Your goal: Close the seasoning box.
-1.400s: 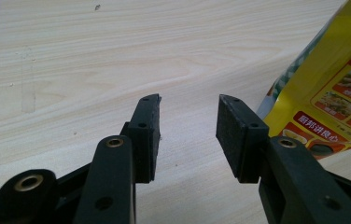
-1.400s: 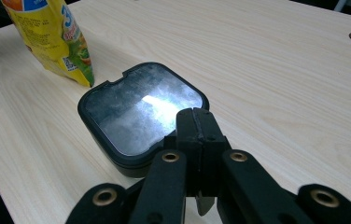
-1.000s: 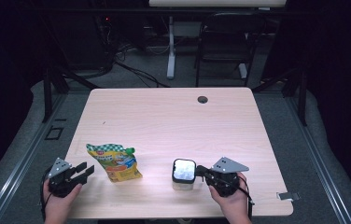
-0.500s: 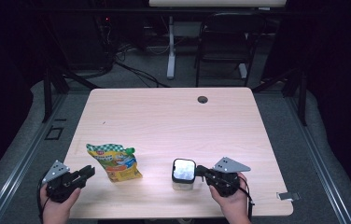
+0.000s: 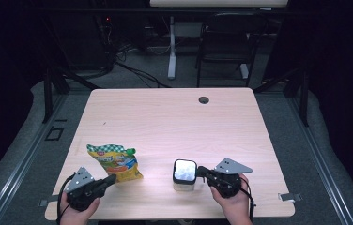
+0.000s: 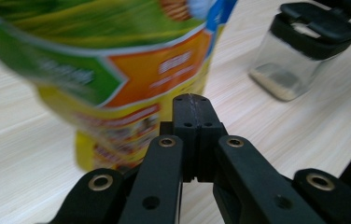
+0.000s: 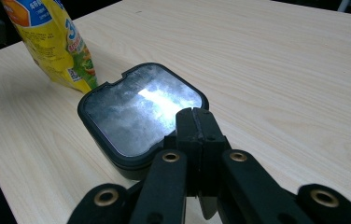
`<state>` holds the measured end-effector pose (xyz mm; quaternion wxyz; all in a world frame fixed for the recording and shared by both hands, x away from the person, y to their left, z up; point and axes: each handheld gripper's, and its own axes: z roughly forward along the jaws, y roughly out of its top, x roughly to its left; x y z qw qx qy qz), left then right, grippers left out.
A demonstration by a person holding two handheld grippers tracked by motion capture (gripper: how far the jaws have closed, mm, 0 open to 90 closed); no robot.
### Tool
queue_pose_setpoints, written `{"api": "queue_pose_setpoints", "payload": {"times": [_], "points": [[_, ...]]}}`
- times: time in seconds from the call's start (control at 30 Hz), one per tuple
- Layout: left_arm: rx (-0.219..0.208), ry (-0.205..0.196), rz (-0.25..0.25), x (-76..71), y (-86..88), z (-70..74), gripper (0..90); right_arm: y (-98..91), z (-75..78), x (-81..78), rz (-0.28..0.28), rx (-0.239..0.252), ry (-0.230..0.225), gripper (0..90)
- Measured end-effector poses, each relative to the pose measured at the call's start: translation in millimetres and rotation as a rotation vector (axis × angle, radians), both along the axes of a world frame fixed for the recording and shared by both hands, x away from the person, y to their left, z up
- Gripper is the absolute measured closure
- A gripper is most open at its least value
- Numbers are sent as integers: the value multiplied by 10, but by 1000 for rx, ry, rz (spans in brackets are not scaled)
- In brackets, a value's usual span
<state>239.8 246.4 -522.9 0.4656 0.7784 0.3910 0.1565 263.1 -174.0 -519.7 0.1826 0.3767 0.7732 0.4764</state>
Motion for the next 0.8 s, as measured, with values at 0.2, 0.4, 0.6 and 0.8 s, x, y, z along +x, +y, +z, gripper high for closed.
{"api": "queue_pose_setpoints", "payload": {"times": [0.2,0.4,0.6,0.8], "points": [[-9,-4,-60,18,-268,43,900,-2,-6,0,-3,11,0,900],[10,10,-108,61,-539,11,900,-4,-7,-6,-5,6,-1,900],[19,4,-156,114,-891,-7,900,-5,-13,-7,-4,13,-2,900],[36,-2,-195,154,-1140,-42,900,-9,-17,-7,-4,15,-5,900]]}}
